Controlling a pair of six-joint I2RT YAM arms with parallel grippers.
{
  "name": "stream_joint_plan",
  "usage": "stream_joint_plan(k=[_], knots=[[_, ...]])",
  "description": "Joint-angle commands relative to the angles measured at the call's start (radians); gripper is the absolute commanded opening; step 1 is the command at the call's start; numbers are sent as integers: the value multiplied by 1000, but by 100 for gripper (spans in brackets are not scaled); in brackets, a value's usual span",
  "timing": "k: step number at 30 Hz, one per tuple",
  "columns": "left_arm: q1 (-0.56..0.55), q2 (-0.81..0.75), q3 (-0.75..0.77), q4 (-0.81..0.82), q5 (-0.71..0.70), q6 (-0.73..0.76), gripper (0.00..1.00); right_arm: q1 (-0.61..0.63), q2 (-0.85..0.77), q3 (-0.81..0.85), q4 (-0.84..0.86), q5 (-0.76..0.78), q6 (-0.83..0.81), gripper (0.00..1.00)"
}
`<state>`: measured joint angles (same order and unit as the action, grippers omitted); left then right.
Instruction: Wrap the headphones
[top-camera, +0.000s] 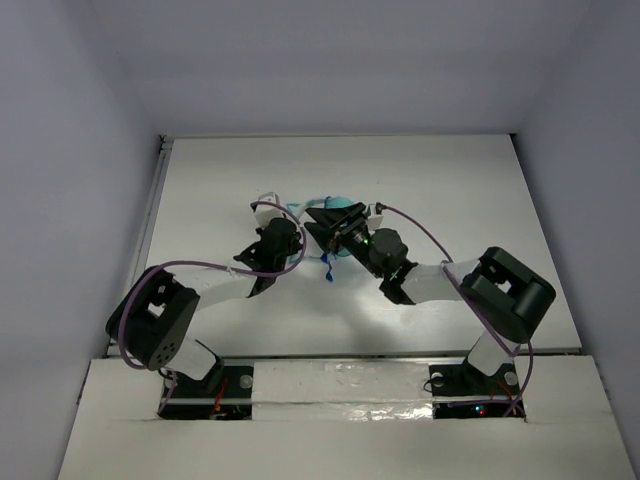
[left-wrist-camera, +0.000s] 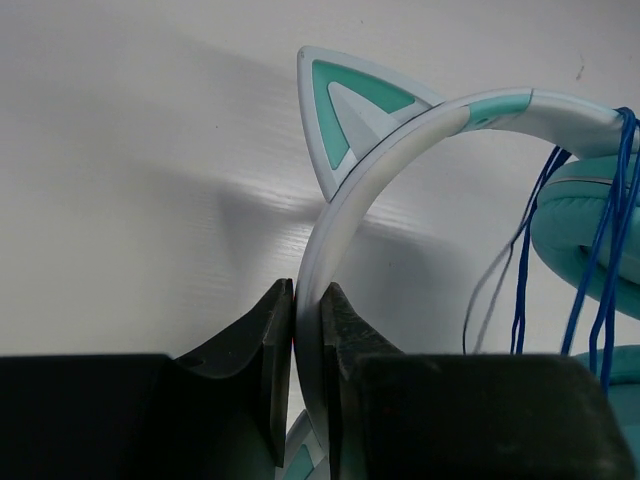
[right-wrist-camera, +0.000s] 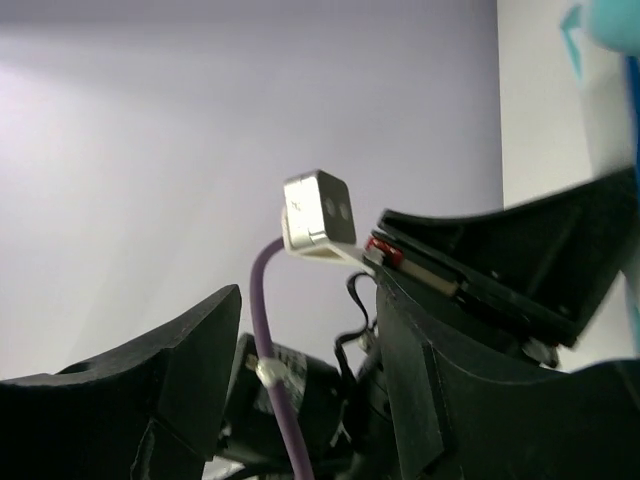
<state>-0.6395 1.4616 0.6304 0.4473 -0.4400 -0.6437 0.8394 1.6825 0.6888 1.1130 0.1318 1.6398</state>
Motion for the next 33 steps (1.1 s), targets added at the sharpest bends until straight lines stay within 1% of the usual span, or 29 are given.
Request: stream_joint_plan(k=[1,6,7,9,13,18,20,21,23,25,26,27,28,29,30,31,33], knots=[[-11,-14,49,71,35,-16,0,4,-41,74,-91,48,-41,63],[-11,-21,58,57,85,-11,0,4,-78,78,-171,109,-95,61],[-11,-21,69,50,99,-10,0,4,-96,90,-194,133,-122,61],[-11,-14,80,18,127,-5,0,4,-107,104,-216,132,-162,60],[-11,-18,84,1,129,1,0,4,-165,130,-289,178,-259,59],[-2,5,121,-10,122,30,0,4,-305,92,-358,233,-377,58],[-2,20,138,-10,121,44,0,4,-355,74,-393,285,-429,57],[7,38,141,-3,122,47,0,4,-407,63,-436,305,-443,57],[17,61,156,7,127,61,0,4,-463,17,-455,360,-498,56],[26,104,172,17,135,72,0,4,-550,-18,-521,426,-532,50],[26,118,187,19,135,81,0,4,-581,-29,-542,452,-579,46],[26,146,193,30,135,88,0,4,-611,-41,-589,477,-603,18],[26,158,199,34,127,95,0,4,-679,-54,-610,526,-626,6],[26,170,212,37,121,99,0,4,-716,-81,-625,543,-684,1],[35,195,219,48,115,113,0,4,-753,-93,-654,560,-710,0],[35,210,224,53,112,119,0,4,-830,-106,-673,584,-733,0],[47,241,253,56,118,127,0,4,-903,-129,-737,604,-799,0]])
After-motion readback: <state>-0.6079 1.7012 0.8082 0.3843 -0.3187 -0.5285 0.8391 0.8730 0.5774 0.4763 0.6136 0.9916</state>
